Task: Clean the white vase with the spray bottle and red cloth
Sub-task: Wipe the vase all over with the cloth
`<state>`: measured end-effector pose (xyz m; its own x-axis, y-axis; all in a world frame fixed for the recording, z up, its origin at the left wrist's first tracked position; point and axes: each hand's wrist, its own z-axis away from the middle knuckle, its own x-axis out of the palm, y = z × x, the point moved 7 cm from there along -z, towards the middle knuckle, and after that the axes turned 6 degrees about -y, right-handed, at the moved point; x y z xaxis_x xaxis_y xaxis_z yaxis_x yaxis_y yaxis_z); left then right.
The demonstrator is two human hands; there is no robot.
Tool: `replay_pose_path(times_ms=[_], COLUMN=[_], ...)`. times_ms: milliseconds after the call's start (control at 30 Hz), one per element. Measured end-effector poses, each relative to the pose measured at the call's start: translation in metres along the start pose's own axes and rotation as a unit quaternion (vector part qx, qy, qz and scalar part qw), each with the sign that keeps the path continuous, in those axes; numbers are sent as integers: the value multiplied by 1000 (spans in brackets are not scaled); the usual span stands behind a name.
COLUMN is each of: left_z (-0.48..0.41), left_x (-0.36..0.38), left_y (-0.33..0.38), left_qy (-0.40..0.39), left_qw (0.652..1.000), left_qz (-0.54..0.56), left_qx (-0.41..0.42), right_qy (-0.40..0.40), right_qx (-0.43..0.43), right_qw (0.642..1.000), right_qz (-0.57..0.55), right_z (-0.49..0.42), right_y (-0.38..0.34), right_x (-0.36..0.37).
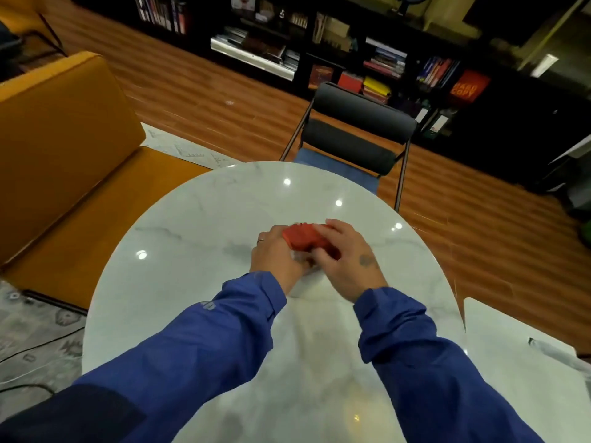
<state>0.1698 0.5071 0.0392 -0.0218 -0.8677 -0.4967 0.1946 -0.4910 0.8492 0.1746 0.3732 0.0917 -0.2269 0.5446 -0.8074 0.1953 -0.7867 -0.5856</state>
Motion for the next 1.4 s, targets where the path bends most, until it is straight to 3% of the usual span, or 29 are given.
replay_pose_path(times_ms=[167,267,367,500,633,767,833,933,1033,1133,1200,1267,1333,1400], left_z=[-4,-6,-9,-13,-11,-11,-12,-12,-13,-13,-11,-11,-11,-12], left_x=[2,0,1,0,3,1,1,1,1,0,0,0,0,-1], left_y=[-9,-11,0,-2,-5,1,0,-3,-2,0,0,0,2,5], left_qy=[8,-9,-53,-47,-35,-34,-37,-41,-54,-58,-54,-54,-59,-65], left_qw=[1000,1000,995,993,996,995,995,997,998,997,998,998,998,997], left_qz=[18,14,-83,-103,-83,-88,-89,-67,-45,-41,-31,-25,-26,-44], left_qx=[5,-13,11,17,29,22,23,26,7,-6,-1,1,0,3], right_qy=[26,-36,-130,-126,-100,-61,-55,-106,-142,-14,18,-42,-76,-62], right_qx=[18,1,-53,-52,22,94,88,22,32,106,131,106,124,183], right_qw=[985,982,967,941,974,983,986,987,985,994,989,983,951,905], right_qz=[171,184,213,309,201,145,133,118,90,13,-60,-143,-274,-379], right_z=[-3,-11,-17,-18,-15,-33,-32,-21,-19,-25,-26,-24,-21,-24], right_y=[-15,-20,-12,-17,-22,-15,-16,-17,-2,28,37,32,29,35], right_x=[12,9,-10,-18,0,3,3,-4,-33,-63,-54,-20,4,11])
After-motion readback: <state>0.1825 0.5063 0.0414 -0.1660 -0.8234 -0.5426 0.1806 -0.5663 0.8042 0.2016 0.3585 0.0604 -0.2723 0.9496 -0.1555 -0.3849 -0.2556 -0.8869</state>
